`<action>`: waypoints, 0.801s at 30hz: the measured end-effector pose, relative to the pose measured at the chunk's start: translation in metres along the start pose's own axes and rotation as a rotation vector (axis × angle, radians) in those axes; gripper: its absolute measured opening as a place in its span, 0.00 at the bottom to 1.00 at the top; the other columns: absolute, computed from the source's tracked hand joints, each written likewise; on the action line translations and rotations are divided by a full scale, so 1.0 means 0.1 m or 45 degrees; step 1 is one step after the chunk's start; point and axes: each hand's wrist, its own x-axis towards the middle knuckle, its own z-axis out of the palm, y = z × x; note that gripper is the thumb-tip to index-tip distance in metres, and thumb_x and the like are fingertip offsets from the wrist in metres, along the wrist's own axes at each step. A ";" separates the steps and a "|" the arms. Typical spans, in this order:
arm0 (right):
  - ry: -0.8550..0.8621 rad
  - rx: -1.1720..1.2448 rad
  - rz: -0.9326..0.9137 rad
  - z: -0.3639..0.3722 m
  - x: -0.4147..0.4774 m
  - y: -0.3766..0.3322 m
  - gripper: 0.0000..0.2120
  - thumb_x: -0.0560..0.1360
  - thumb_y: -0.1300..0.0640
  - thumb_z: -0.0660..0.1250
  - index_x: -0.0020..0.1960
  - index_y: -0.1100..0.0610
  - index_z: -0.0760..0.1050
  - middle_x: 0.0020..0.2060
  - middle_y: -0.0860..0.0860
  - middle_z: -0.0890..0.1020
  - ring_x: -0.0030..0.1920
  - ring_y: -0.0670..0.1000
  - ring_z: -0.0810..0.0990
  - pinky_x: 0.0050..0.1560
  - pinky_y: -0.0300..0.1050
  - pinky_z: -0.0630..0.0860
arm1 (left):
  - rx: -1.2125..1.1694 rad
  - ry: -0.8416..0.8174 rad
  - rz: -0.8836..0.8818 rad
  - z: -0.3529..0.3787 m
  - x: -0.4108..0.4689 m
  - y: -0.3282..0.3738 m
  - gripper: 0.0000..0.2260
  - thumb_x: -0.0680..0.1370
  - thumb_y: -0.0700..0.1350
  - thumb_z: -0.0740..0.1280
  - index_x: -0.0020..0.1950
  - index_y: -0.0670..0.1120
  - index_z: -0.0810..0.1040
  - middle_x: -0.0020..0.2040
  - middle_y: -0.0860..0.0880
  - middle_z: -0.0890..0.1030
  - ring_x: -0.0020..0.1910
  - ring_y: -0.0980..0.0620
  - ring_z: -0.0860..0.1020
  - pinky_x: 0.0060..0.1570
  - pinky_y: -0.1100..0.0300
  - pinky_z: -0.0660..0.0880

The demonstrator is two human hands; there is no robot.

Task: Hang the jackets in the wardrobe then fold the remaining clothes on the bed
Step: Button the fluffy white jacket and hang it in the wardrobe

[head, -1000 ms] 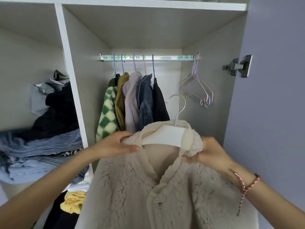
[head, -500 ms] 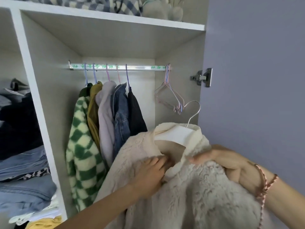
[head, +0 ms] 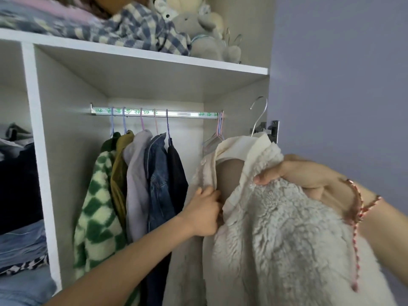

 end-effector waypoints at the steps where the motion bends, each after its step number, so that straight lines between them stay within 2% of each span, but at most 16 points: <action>1: 0.023 0.009 -0.011 0.03 0.06 0.00 0.06 0.66 0.70 0.72 0.42 0.65 0.79 0.37 0.60 0.83 0.38 0.58 0.83 0.43 0.51 0.80 | 0.023 -0.013 -0.077 0.02 0.02 -0.05 0.11 0.71 0.46 0.59 0.42 0.41 0.77 0.54 0.46 0.71 0.57 0.46 0.65 0.48 0.56 0.56; 3: 0.066 0.017 -0.047 0.11 0.19 0.05 0.07 0.65 0.70 0.72 0.41 0.64 0.80 0.36 0.59 0.84 0.38 0.58 0.84 0.43 0.52 0.81 | -0.075 0.005 -0.292 0.09 0.01 -0.12 0.06 0.72 0.44 0.62 0.45 0.44 0.76 0.57 0.49 0.67 0.58 0.48 0.62 0.46 0.58 0.53; 5: 0.113 0.008 -0.078 0.22 0.29 0.12 0.07 0.65 0.70 0.72 0.42 0.63 0.80 0.36 0.59 0.84 0.38 0.57 0.84 0.42 0.50 0.81 | -0.300 0.122 -0.518 0.27 -0.02 -0.09 0.03 0.73 0.41 0.61 0.45 0.45 0.72 0.58 0.50 0.65 0.56 0.49 0.63 0.48 0.58 0.59; 7: 0.146 -0.015 -0.111 0.36 0.43 0.14 0.08 0.64 0.68 0.73 0.43 0.63 0.80 0.38 0.59 0.84 0.39 0.58 0.84 0.40 0.46 0.79 | -0.455 0.317 -0.776 0.49 0.01 -0.09 0.07 0.74 0.37 0.59 0.51 0.44 0.67 0.62 0.48 0.62 0.57 0.47 0.64 0.50 0.57 0.67; 9: 0.156 0.022 -0.144 0.52 0.68 0.16 0.07 0.63 0.70 0.72 0.41 0.64 0.81 0.38 0.61 0.83 0.39 0.59 0.83 0.37 0.44 0.77 | -0.667 0.471 -1.105 0.66 0.16 -0.19 0.16 0.76 0.35 0.58 0.61 0.45 0.60 0.66 0.43 0.59 0.59 0.43 0.65 0.54 0.56 0.69; 11: 0.147 0.092 -0.195 0.68 0.99 0.21 0.07 0.59 0.71 0.71 0.36 0.64 0.81 0.35 0.59 0.82 0.38 0.57 0.82 0.40 0.48 0.80 | -1.161 0.448 -1.555 0.71 0.31 -0.37 0.21 0.78 0.38 0.59 0.69 0.43 0.55 0.68 0.41 0.59 0.61 0.40 0.66 0.58 0.54 0.69; 13: 0.177 0.107 -0.197 0.80 1.20 0.22 0.07 0.53 0.68 0.71 0.31 0.61 0.80 0.33 0.57 0.82 0.38 0.57 0.82 0.44 0.54 0.80 | -1.619 0.332 -1.784 0.82 0.42 -0.62 0.23 0.78 0.39 0.62 0.71 0.37 0.58 0.67 0.37 0.67 0.62 0.39 0.71 0.60 0.51 0.71; 14: 0.168 0.125 -0.204 0.82 1.41 0.18 0.07 0.52 0.67 0.71 0.31 0.61 0.80 0.33 0.58 0.83 0.38 0.57 0.83 0.44 0.55 0.80 | -1.781 0.326 -1.792 0.83 0.51 -0.81 0.21 0.79 0.40 0.62 0.70 0.36 0.62 0.63 0.38 0.72 0.58 0.40 0.74 0.56 0.52 0.74; 16: 0.161 0.164 -0.185 0.86 1.77 0.15 0.11 0.49 0.66 0.71 0.33 0.63 0.80 0.36 0.61 0.84 0.40 0.60 0.83 0.44 0.57 0.81 | -1.942 0.255 -1.743 0.83 0.63 -1.02 0.17 0.80 0.43 0.61 0.66 0.36 0.69 0.49 0.41 0.78 0.46 0.45 0.77 0.40 0.56 0.77; 17: 0.162 0.172 -0.176 0.86 1.93 0.16 0.15 0.47 0.65 0.70 0.34 0.64 0.80 0.38 0.63 0.83 0.40 0.61 0.83 0.44 0.59 0.81 | -2.004 0.217 -1.704 0.84 0.67 -1.07 0.16 0.80 0.44 0.61 0.64 0.36 0.72 0.45 0.42 0.78 0.42 0.47 0.77 0.35 0.59 0.75; 18: 0.158 0.177 -0.195 0.89 2.20 0.11 0.19 0.45 0.64 0.70 0.36 0.65 0.80 0.39 0.64 0.83 0.41 0.62 0.83 0.43 0.60 0.81 | -2.057 0.188 -1.650 0.81 0.80 -1.20 0.16 0.80 0.46 0.62 0.62 0.37 0.73 0.45 0.43 0.79 0.42 0.48 0.77 0.35 0.59 0.75; 20: 0.144 0.178 -0.202 0.91 2.47 0.08 0.24 0.44 0.63 0.70 0.40 0.66 0.80 0.40 0.62 0.83 0.42 0.61 0.83 0.43 0.59 0.81 | -2.020 0.134 -1.521 0.91 0.94 -1.30 0.21 0.76 0.48 0.66 0.63 0.35 0.74 0.53 0.39 0.80 0.50 0.42 0.79 0.47 0.52 0.79; 21: 0.124 0.170 -0.205 0.93 2.71 0.06 0.24 0.44 0.62 0.71 0.40 0.66 0.79 0.39 0.61 0.83 0.41 0.60 0.83 0.43 0.59 0.81 | -1.946 0.207 -1.545 1.13 1.09 -1.47 0.29 0.71 0.50 0.71 0.64 0.32 0.72 0.57 0.34 0.78 0.55 0.37 0.78 0.53 0.45 0.77; 22: 0.125 0.151 -0.203 0.95 2.80 0.01 0.23 0.45 0.63 0.71 0.40 0.65 0.79 0.40 0.61 0.83 0.41 0.60 0.83 0.44 0.59 0.81 | -1.999 0.245 -1.599 1.34 1.21 -1.61 0.38 0.66 0.53 0.75 0.65 0.29 0.68 0.59 0.29 0.74 0.58 0.31 0.74 0.57 0.40 0.73; 23: 0.119 0.146 -0.199 0.97 2.89 -0.04 0.21 0.47 0.64 0.72 0.40 0.65 0.79 0.40 0.60 0.83 0.42 0.60 0.82 0.45 0.59 0.81 | -2.040 0.257 -1.608 1.39 1.28 -1.67 0.42 0.64 0.54 0.77 0.65 0.28 0.66 0.59 0.27 0.73 0.58 0.29 0.72 0.59 0.39 0.71; 24: 0.126 0.139 -0.198 1.00 2.99 -0.10 0.17 0.50 0.66 0.74 0.39 0.65 0.77 0.39 0.58 0.82 0.43 0.59 0.82 0.47 0.57 0.81 | -2.087 0.333 -1.589 1.35 1.34 -1.70 0.37 0.70 0.55 0.73 0.65 0.29 0.67 0.57 0.30 0.75 0.56 0.30 0.74 0.58 0.42 0.73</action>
